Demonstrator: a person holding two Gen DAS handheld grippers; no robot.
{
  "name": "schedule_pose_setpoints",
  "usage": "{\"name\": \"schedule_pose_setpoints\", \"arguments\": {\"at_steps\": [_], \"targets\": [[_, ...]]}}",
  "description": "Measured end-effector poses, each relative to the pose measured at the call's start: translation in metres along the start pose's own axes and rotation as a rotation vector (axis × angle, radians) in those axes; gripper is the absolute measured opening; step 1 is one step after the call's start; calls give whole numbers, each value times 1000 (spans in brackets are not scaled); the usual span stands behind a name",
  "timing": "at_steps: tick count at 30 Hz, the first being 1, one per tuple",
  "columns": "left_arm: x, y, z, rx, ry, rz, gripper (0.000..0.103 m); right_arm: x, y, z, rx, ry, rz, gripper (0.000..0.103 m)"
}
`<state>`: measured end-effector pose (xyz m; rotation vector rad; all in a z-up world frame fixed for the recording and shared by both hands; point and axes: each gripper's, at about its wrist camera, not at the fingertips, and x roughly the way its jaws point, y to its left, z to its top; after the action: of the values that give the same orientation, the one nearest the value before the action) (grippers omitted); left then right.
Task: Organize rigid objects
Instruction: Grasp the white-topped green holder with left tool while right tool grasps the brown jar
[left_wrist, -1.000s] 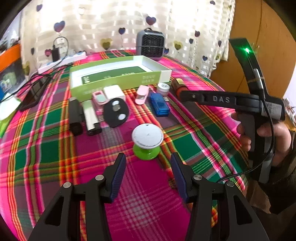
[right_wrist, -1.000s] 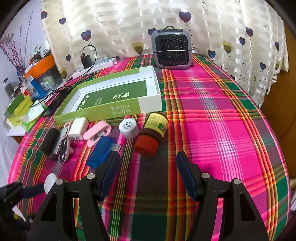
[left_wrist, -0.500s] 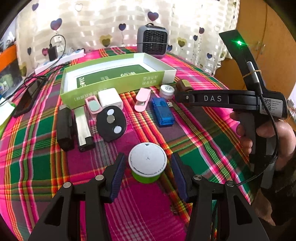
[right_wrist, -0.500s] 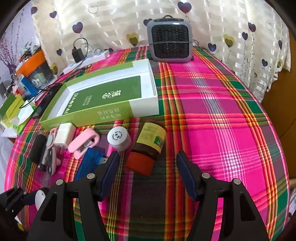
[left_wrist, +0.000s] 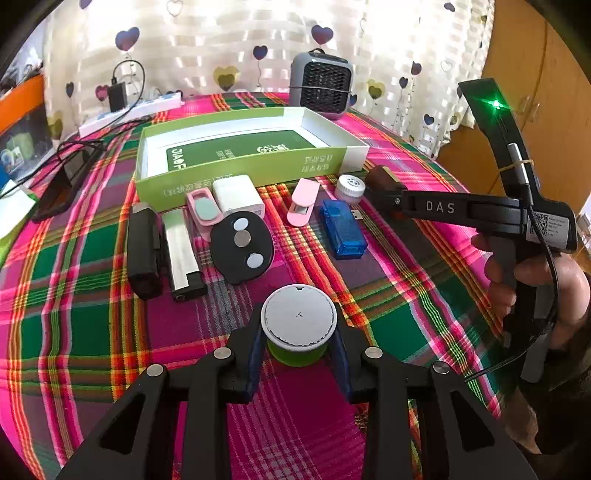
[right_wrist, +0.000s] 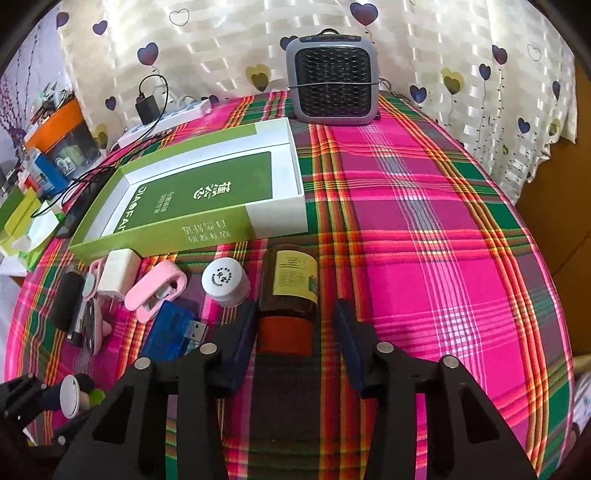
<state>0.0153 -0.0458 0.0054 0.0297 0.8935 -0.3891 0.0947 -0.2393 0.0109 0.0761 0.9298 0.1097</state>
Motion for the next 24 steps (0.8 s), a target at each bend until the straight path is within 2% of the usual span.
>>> {"name": "schedule_pose_setpoints", "arguments": {"at_steps": [3,24], "targets": [[0,1,0,-2,-1,-1,31,0,2,-1,-8,1,2,33],[-14,4,14,-9,-29,28,30,-18,12,-3,-41,-37,49,33]]}}
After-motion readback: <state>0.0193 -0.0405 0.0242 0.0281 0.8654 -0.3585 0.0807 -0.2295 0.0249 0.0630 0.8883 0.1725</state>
